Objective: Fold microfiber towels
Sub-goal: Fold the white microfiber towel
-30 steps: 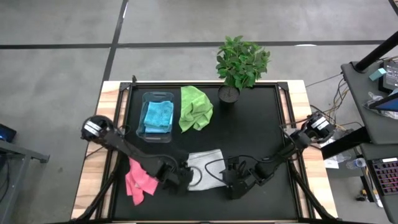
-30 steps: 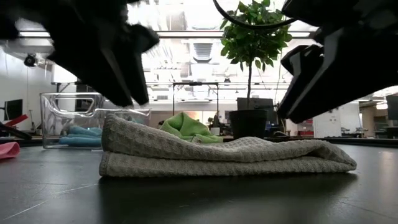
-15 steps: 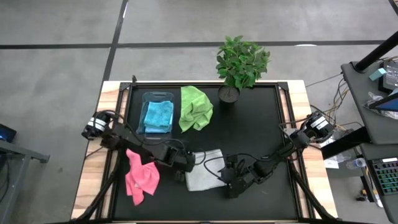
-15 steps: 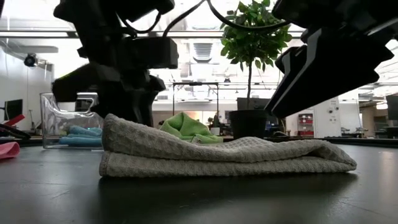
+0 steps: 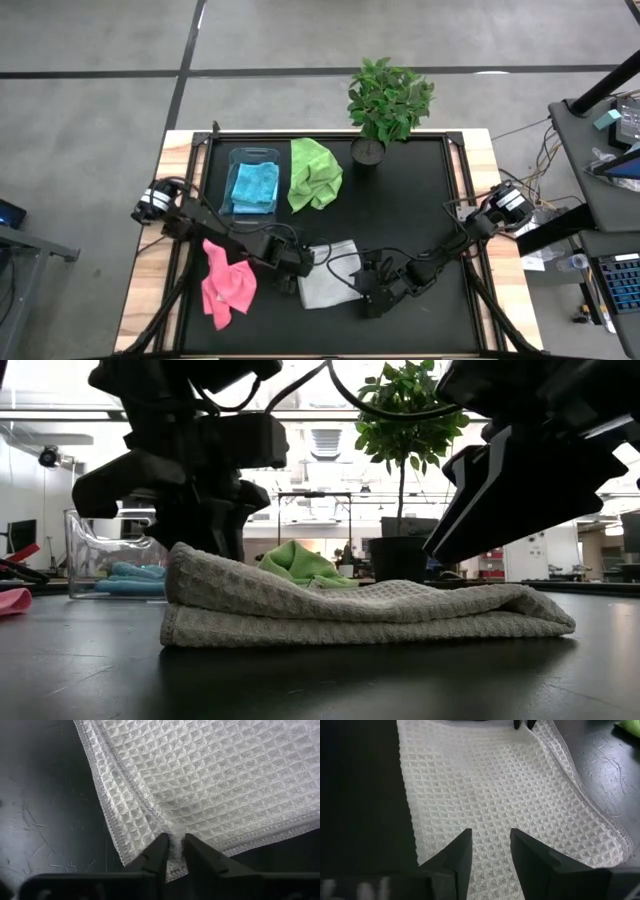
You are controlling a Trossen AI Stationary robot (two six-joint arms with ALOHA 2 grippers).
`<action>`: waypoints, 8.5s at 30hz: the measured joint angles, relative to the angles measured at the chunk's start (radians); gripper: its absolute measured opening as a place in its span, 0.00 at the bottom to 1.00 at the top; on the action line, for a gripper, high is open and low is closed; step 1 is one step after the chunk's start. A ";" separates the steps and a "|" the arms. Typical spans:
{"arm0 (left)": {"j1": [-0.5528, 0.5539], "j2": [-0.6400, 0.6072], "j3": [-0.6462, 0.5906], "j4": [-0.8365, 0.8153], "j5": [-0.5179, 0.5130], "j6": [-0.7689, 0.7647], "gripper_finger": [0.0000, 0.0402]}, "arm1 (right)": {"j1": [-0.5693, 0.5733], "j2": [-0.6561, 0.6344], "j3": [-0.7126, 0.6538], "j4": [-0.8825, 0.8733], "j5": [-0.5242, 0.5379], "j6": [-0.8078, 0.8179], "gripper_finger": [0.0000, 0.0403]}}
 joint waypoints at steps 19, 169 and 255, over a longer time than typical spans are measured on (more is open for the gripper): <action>0.019 -0.074 0.008 -0.120 -0.089 -0.018 0.00 | -0.005 0.001 0.000 0.004 0.002 -0.002 0.31; -0.182 -0.149 -0.349 0.443 -0.012 -0.206 0.36 | -0.196 -0.027 -0.157 0.195 -0.273 0.639 0.55; -0.166 -0.141 -0.442 0.697 0.035 -0.218 0.36 | -0.194 0.292 0.728 -0.535 -0.232 0.168 0.47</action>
